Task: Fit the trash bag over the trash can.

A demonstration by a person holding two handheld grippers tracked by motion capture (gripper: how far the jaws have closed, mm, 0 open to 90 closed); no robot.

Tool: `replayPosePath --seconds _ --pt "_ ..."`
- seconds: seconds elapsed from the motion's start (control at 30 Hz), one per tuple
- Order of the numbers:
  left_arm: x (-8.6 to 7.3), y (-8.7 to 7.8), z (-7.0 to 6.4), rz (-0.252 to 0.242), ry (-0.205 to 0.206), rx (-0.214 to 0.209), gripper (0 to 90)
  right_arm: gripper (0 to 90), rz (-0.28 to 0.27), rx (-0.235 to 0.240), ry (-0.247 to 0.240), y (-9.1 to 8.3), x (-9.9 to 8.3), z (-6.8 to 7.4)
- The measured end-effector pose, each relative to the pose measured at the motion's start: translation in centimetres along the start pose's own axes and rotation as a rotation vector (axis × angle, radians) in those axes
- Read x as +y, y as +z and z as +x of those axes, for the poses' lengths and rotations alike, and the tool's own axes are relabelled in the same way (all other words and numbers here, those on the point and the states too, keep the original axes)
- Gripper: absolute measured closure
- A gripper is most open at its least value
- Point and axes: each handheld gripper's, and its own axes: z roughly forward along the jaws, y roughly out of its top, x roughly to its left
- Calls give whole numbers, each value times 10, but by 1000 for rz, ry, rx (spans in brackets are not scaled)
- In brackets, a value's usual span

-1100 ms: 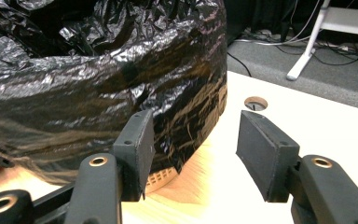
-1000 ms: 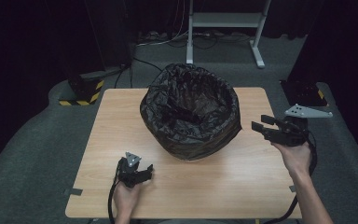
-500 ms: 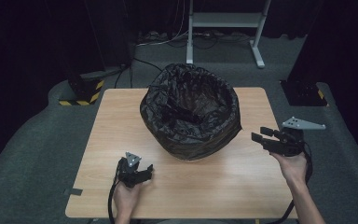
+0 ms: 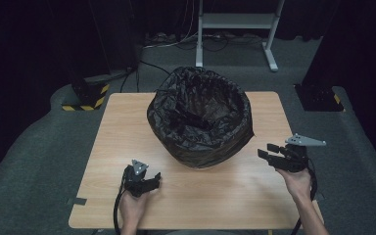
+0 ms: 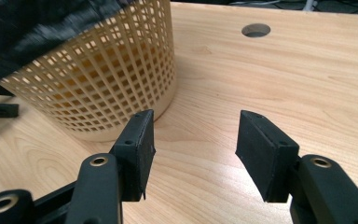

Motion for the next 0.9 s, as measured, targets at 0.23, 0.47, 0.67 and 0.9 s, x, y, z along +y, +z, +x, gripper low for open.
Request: replayPosePath --seconds 0.23,0.47,0.67,0.9 --pt "0 0 0 0 -1 0 248 463 -3 6 -2 9 -10 0" --pt "0 0 0 0 0 0 248 463 34 -6 -5 22 -21 0" --pt "0 0 0 0 -1 1 248 464 43 -7 -2 30 -27 0" --pt "0 0 0 0 -1 1 248 464 62 -2 -1 39 -33 2"
